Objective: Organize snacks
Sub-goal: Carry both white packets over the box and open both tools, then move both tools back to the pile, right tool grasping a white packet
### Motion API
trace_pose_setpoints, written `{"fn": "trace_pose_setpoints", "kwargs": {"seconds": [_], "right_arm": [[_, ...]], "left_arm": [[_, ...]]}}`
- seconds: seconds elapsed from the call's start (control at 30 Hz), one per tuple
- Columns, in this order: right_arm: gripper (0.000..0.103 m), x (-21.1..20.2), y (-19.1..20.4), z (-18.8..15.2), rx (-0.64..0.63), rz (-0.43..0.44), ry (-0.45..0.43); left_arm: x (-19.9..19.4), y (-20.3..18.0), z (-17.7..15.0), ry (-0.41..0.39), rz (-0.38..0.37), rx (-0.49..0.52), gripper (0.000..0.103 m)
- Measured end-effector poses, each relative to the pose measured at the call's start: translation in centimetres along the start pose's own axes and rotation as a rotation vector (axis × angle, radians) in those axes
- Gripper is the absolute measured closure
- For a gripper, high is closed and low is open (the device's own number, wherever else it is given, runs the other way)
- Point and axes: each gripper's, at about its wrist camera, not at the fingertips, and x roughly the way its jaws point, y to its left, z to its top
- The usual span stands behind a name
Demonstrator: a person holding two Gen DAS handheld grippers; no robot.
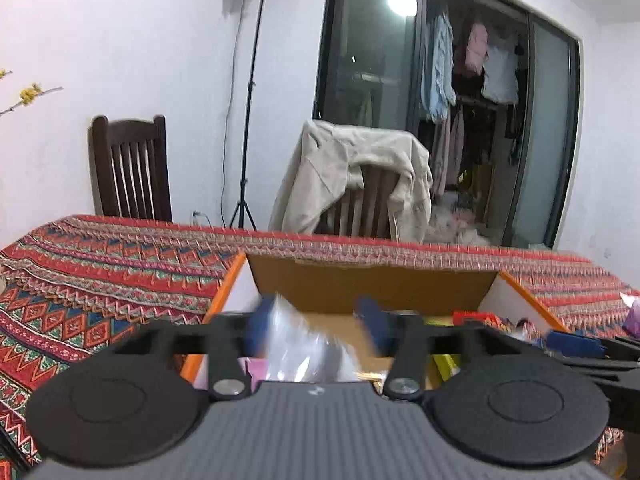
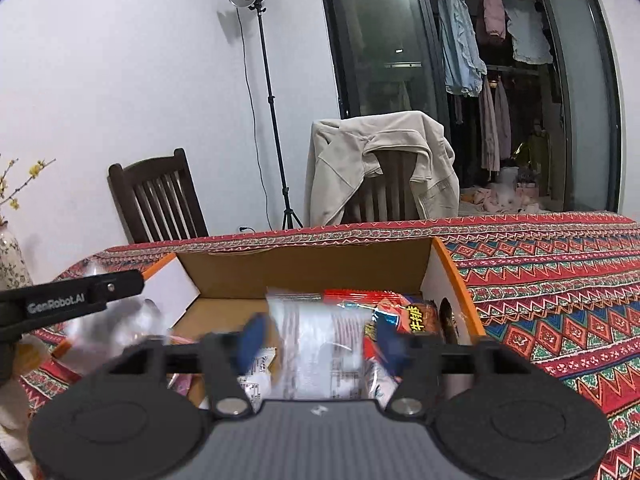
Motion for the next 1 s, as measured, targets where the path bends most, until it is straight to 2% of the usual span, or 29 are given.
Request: {"fn": "trace_pose_setpoints", "kwargs": {"seconds": [0.03, 0.07, 0.17, 0.67, 1.0], "right_arm": [[0.014, -0.2, -0.1, -0.1, 0.006, 0.003, -0.007], [0.006, -0.4, -0.2, -0.1, 0.011, 0.005, -0.015], [0.0, -0.9, -0.4, 0.0, 0.025, 0.008, -0.027], [0.0, -1.9, -0.7, 0.0, 0.036, -0.007, -0.043], [0.0, -4.0, -0.1, 0.6, 0.029, 0.014, -0.07]], "left_arm": [[-0.4, 0.0, 0.0, -0.023, 0.015, -0.008, 0.001], [-0.8, 0.1, 0.0, -0.05, 0.027, -0.016, 0.0], [-1.6, 0.1, -0.1, -0.083, 0.027, -0.018, 0.0], [-2.6, -0.1, 0.5, -0.08, 0.04, -0.027, 0.0], [-5.9, -0.5, 2.2, -0.098, -0.012, -0.052, 0.0]]}}
